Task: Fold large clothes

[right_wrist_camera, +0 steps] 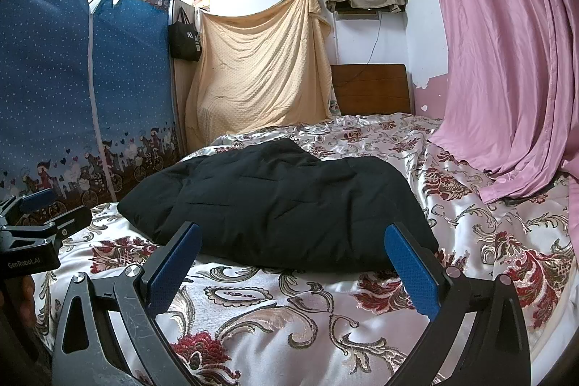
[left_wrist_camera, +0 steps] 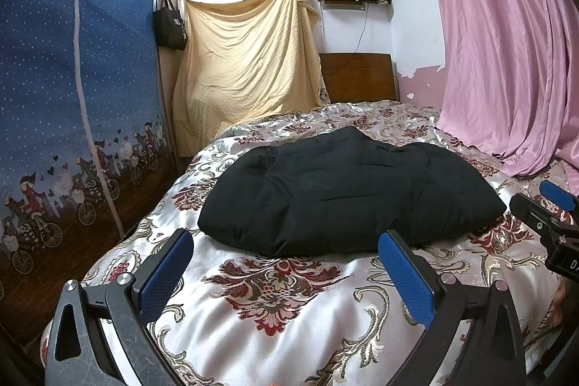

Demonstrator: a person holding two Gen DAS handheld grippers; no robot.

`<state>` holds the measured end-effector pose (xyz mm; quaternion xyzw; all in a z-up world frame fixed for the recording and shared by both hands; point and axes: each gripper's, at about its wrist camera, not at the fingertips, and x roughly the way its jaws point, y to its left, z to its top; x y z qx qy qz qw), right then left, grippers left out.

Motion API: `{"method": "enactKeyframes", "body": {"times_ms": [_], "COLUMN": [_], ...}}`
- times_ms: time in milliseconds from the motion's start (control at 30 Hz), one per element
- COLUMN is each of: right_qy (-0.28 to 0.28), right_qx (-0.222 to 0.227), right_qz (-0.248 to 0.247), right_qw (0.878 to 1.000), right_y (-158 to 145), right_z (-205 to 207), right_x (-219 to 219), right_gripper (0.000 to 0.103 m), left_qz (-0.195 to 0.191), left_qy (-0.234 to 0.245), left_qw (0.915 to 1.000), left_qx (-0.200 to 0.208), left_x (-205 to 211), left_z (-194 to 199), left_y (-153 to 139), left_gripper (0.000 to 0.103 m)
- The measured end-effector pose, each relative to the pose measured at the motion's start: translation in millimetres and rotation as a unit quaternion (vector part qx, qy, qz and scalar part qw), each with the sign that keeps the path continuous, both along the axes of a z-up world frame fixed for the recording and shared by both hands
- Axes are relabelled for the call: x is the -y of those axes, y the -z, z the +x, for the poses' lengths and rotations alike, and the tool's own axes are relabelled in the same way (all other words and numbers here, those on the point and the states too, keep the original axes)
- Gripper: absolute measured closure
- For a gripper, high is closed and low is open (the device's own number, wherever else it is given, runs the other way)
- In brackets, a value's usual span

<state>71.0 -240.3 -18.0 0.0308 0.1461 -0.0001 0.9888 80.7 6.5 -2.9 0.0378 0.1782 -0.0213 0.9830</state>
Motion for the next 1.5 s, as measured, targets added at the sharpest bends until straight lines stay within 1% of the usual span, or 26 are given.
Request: {"method": "enactKeyframes", "body": {"times_ms": [433,567,700,1200,1500], "right_qy": [0.0,0.0,0.0,0.001,0.001], "right_qx": [0.0,0.0,0.0,-0.001,-0.001], "right_qz": [0.0,0.0,0.0,0.0,0.0], "right_qw": [1.0,1.0,1.0,1.0,1.0], "right_y": [0,0,0,0,0], "right_z": [0,0,0,0,0], "right_x": [0,0,0,-2,-1], "right_gripper": [0.003,0.003,0.003,0.003,0.003], "left_qz": [-0.004,0.002,0.007,0.02,0.021], "left_qy": [0.005,-0.024,-0.03,-0.028,-0.028], "left_qw": [1.0,0.9997,0.9995,0.9992,0.9992], "left_qx": [0.002,0.0,0.008,0.019,0.02], "left_x": [0,-4,-10,-11,-12], "left_z": [-1,0,-2,-2,-2], "left_y": [0,2,2,1,0], "left_gripper": [0.0,0.0,0.0,0.0,0.0]}}
